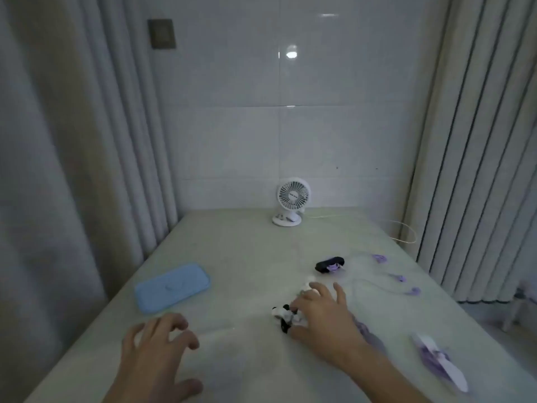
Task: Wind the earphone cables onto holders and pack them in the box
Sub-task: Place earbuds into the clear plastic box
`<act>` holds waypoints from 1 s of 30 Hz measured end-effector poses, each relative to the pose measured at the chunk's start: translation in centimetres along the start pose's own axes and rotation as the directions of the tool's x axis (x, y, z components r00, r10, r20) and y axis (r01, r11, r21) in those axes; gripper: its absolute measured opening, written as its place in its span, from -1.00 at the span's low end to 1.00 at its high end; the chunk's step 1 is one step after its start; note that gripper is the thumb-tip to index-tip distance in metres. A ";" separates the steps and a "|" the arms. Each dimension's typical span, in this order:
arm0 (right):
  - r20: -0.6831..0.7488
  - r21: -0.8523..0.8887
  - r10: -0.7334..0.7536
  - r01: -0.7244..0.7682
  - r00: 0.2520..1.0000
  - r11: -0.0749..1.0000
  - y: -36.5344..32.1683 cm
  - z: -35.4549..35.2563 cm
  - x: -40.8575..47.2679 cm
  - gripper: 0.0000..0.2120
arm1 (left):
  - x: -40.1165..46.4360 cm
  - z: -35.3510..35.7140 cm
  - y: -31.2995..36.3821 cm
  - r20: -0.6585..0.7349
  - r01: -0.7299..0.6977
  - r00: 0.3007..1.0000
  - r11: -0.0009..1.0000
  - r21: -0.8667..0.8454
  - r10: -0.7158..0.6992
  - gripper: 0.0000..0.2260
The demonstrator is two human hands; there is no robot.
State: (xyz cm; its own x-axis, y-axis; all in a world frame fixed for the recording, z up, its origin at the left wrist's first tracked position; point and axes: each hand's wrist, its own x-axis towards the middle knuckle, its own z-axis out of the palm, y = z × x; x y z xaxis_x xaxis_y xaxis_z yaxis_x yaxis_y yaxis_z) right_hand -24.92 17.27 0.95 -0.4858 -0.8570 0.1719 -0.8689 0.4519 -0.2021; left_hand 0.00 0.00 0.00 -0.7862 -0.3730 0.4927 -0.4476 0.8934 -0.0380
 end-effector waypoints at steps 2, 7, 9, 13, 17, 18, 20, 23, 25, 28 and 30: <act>-0.006 -0.063 -0.002 0.002 1.000 0.998 -0.4 0.4 0.4 -0.66 | -0.3 0.0 0.4 0.033 0.003 0.999 0.996 -0.094 0.000 -0.36; -0.154 -0.211 0.028 -0.060 0.988 0.976 -0.8 1.7 1.6 -0.82 | -0.1 1.0 1.6 -0.017 -0.032 0.999 0.996 -0.077 0.031 -0.58; -0.144 -0.159 0.056 -0.079 0.988 0.984 -1.1 1.6 1.9 -0.85 | 0.3 1.0 2.4 -0.038 -0.061 0.998 0.993 -0.104 0.058 -0.62; -0.102 -0.098 0.068 -0.078 0.992 0.992 -1.2 2.1 2.4 -0.79 | 1.2 1.1 3.5 -0.065 -0.078 0.995 0.989 -0.126 0.071 -0.71; -0.092 0.009 0.076 -0.075 0.993 0.997 -1.4 2.0 2.6 -0.80 | 1.2 1.1 3.7 -0.232 -0.066 0.972 0.985 -0.162 0.027 -0.70; -0.110 0.037 0.072 -0.069 0.991 0.997 -1.4 2.2 2.6 -0.81 | 1.0 0.8 3.6 -0.329 -0.057 0.944 0.977 -0.204 -0.013 -0.70; -0.137 0.108 0.086 -0.071 0.987 0.992 -1.4 2.3 2.4 -0.89 | 0.2 0.1 3.2 -0.495 -0.018 0.850 0.928 -0.372 -0.182 -0.68; -0.165 0.206 0.130 -0.094 0.978 0.974 -1.6 1.5 2.4 -0.91 | -0.5 -0.7 2.1 -0.419 0.172 0.732 0.740 -0.650 -0.538 -0.65; -0.215 0.276 0.153 -0.090 0.965 0.957 -1.9 0.7 2.6 -0.85 | -0.6 -0.2 1.9 -0.262 0.268 0.689 0.574 -0.774 -0.675 -0.74; -0.296 0.396 0.175 -0.047 0.939 0.917 -2.7 -0.9 2.9 -0.83 | 0.3 0.5 2.3 0.026 0.310 0.637 0.226 -0.923 -0.770 -0.73; -0.333 0.480 0.166 0.015 0.928 0.877 -3.6 -2.1 2.9 -0.89 | 0.8 0.4 2.6 0.200 0.330 0.632 0.026 -0.944 -0.749 -0.73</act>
State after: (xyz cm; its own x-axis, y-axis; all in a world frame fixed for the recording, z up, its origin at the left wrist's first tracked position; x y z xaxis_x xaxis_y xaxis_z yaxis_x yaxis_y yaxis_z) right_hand -23.44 13.66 4.16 -0.6272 -0.6375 0.4473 -0.7236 0.2646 -0.6375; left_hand -1.98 1.92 -0.01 -0.2472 -0.9546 0.1660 0.1312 0.1368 0.9819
